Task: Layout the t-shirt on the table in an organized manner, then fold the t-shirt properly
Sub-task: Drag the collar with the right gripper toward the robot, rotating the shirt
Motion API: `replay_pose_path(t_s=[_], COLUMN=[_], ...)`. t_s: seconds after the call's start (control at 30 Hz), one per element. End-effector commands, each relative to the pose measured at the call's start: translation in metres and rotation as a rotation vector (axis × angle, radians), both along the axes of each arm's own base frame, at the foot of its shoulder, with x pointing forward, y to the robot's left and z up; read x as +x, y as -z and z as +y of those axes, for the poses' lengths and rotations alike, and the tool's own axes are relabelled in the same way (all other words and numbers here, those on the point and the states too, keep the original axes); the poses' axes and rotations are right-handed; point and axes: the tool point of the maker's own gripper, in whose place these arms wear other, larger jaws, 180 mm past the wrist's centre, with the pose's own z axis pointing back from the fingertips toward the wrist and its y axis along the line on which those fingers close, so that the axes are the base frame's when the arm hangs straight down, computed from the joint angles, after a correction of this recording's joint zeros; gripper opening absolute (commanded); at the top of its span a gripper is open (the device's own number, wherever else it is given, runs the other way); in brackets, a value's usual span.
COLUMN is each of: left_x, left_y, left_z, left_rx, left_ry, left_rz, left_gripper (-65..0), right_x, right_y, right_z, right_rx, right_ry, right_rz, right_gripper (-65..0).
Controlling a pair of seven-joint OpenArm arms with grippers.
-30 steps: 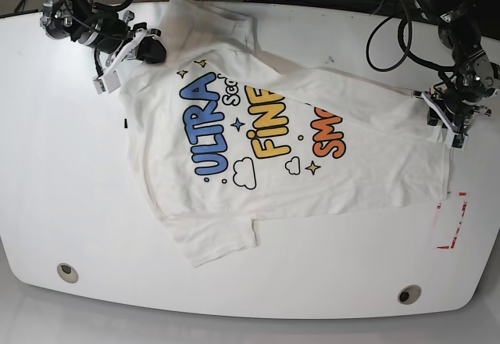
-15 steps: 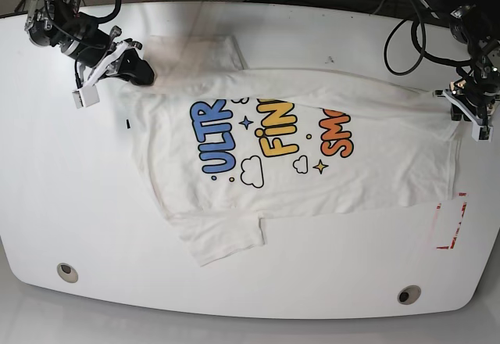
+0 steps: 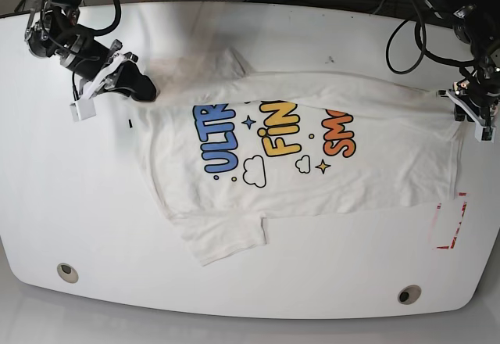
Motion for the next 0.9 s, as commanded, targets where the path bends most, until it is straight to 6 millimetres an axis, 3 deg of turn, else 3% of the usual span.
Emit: replay_pose_path(t_s=[0.0, 0.27, 0.63, 0.87], left_x=[0.010, 0.018, 0.052, 0.060], left_y=[-0.018, -0.034, -0.065, -0.071], left_z=[0.008, 0.005, 0.000, -0.001], left_rx=[0.029, 0.059, 0.073, 0.072], left_ry=[0.002, 0.019, 0.027, 0.029], left_rz=[-0.051, -0.089, -0.153, -0.169], left_gripper=[-50.3, -50.3, -50.3, -50.3], right_x=[0.011, 0.037, 0.077, 0.095], right_y=[-0.010, -0.010, -0.010, -0.004], right_z=[-0.004, -0.010, -0.026, -0.034], right_rx=[0.030, 0.116, 0.182, 0.228], right_ry=[0.005, 0.040, 0.101, 0.138], right_rz=[-0.051, -0.073, -0.087, -0.071], right_gripper=[-65.0, -65.0, -65.0, -65.0])
